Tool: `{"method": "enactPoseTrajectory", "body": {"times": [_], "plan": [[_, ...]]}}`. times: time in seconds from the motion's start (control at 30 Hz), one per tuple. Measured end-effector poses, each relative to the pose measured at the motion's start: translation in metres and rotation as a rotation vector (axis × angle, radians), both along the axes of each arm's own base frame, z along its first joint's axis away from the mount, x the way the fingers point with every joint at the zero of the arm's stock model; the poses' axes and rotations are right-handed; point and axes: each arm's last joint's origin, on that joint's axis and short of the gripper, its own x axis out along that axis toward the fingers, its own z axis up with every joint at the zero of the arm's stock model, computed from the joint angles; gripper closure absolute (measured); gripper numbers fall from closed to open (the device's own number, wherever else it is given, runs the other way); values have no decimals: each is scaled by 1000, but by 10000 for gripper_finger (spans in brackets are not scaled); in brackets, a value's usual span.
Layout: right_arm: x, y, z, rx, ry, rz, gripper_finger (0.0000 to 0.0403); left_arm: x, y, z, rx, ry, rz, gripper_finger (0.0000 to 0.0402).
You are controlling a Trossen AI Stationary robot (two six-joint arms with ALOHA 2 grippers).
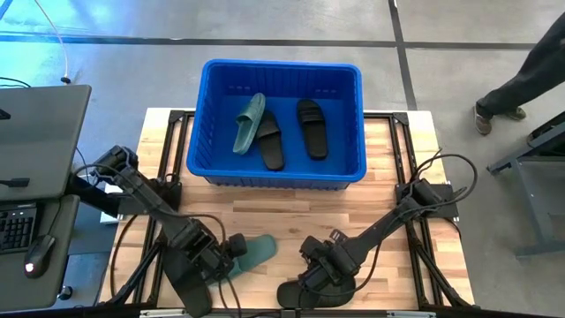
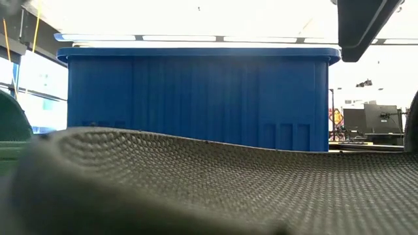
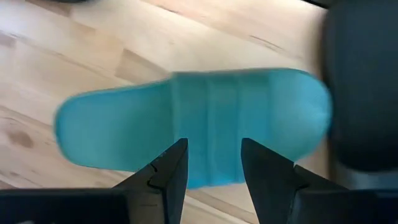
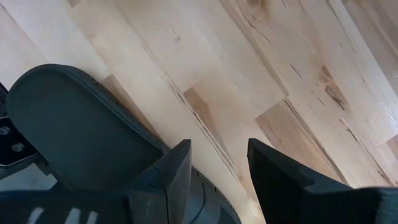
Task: Pick and place slides into bin
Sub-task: Put the green slide into the blue container
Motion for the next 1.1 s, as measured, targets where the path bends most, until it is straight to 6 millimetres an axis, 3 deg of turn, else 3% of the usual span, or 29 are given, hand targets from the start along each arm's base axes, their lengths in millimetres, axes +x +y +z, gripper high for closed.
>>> {"method": "enactPoseTrajectory", "body": {"times": [0.27,0.57,0.97,1.1], "plan": [[0,0,0,-2,-2,0,254,21,24,-8,-120,-45,-60,263],[0,0,0,-18,-6,30,254,25,49,-32,-212,-10,-47,263],[1,-1,1,-35,-25,29,254,29,47,-71,-294,108,-49,263],[1,-1,1,-36,-27,30,254,31,46,-74,-305,129,-7,263]]}}
